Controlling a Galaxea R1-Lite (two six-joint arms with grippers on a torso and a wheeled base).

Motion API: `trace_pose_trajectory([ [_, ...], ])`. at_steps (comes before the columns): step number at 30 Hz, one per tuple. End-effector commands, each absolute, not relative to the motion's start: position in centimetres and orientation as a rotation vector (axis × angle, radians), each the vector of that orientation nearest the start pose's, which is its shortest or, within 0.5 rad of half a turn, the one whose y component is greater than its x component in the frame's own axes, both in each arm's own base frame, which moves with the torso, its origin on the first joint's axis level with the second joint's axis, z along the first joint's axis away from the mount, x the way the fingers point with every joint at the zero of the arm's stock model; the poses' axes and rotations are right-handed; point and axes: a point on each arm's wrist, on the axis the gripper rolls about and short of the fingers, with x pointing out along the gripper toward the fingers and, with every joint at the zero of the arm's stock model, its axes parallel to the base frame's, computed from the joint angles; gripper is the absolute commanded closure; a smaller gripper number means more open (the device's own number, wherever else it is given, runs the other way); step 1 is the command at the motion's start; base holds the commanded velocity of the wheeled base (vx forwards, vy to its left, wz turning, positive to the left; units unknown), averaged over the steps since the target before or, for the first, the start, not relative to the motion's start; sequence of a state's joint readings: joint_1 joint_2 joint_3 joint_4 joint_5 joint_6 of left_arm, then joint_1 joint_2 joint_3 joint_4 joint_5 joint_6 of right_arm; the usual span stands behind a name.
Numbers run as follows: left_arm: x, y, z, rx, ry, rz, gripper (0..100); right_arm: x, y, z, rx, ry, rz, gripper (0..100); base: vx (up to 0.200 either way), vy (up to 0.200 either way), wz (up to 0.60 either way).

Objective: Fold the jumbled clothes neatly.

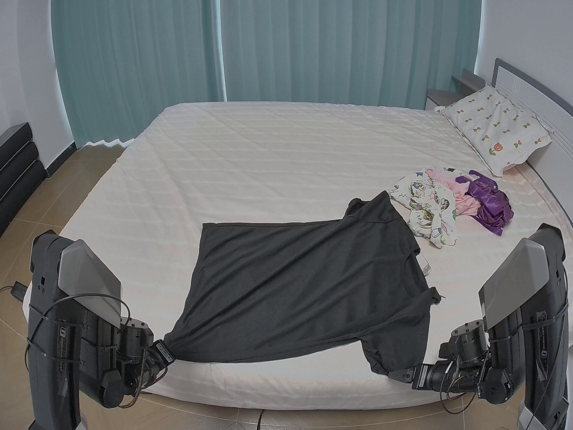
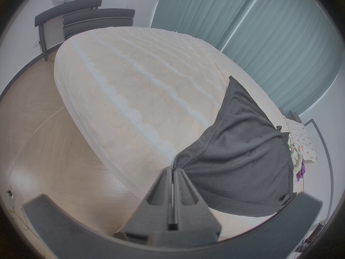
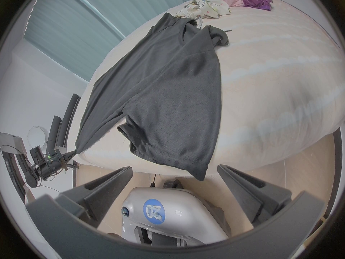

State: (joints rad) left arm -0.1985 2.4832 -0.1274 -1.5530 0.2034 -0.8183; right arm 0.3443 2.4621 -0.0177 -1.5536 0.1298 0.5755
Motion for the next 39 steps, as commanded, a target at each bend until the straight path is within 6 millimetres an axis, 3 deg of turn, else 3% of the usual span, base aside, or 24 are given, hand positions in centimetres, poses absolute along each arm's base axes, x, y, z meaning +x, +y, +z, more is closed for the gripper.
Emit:
trace_pose_trajectory([
  [1,23.6,-4.3,-6.6,-0.621,0.715,0.317,100,19.4,7.5,-6.3,0.418,1.011,0.174,0,0.0,0.0,0.0],
  [9,23.6,-4.3,-6.6,-0.62,0.715,0.316,100,19.9,8.0,-7.0,0.386,0.991,0.136,0,0.0,0.0,0.0],
  [10,23.6,-4.3,-6.6,-0.62,0.715,0.316,100,19.9,8.0,-7.1,0.384,0.986,0.13,100,0.0,0.0,0.0],
  [23,23.6,-4.3,-6.6,-0.62,0.714,0.316,100,19.8,7.5,-7.0,0.387,0.985,0.098,100,0.0,0.0,0.0],
  [34,23.7,-4.2,-6.5,-0.619,0.706,0.322,100,20.0,4.9,-3.0,0.443,0.907,0.039,100,0.0,0.0,0.0],
  [39,23.8,-4.3,-4.8,-0.637,0.652,0.299,100,19.4,4.2,-0.2,0.487,0.867,0.076,100,0.0,0.0,0.0],
])
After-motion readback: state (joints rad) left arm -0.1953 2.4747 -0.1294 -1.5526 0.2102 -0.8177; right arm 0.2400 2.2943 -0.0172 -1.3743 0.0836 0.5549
